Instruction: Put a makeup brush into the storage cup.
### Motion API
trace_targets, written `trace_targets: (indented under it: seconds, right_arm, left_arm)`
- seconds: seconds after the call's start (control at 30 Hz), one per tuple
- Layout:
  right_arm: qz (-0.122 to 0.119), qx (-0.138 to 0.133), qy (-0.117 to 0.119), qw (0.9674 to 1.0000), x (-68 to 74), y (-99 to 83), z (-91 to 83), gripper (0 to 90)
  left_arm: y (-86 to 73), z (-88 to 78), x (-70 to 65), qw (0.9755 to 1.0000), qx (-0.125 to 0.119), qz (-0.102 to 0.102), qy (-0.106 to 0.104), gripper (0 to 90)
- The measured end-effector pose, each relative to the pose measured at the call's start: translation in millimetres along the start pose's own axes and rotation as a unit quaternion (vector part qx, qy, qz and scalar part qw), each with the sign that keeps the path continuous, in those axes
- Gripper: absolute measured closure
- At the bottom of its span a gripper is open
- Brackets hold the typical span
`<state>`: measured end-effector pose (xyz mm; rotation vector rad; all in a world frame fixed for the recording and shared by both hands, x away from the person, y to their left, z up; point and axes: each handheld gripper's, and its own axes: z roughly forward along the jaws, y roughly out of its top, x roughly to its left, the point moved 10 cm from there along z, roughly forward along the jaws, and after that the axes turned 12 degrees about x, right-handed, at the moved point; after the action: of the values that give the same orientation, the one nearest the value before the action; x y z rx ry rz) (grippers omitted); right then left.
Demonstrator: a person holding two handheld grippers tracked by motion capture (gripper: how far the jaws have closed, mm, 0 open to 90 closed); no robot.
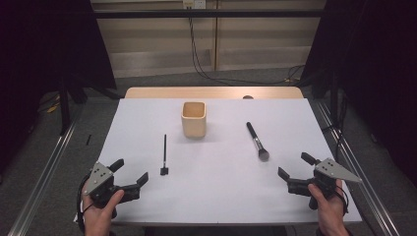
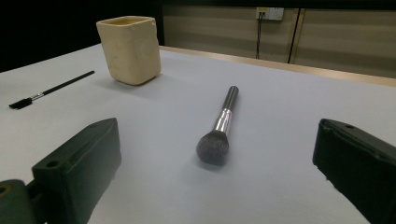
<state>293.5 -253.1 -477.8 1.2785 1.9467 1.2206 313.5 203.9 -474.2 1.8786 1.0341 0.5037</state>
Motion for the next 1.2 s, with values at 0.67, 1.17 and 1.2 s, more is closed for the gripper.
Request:
trace_targets:
  seconds: [0.67,1.17,1.2]
  right_arm:
    - [-0.005,0.003,0.008,1.0000,3.8,-0.7,1.0,0.6]
    - [-0.004,0.007,0.000,1.0000,1.6,-2.7,0.6,0.6]
    - [-0.002,0.007,0.000,1.0000,1.9,-2.7,0.5,0.6]
  left_arm:
    - [2.1,2.7,-1.4,0.9998,0.013,0.010,-0.006,3.5]
    - [24.8,18.4,-3.0,0.9996,0.008,0.020,-0.020,3.2]
    - [26.3,19.1,-3.4,0.9995,0.009,0.019,-0.022,3.2]
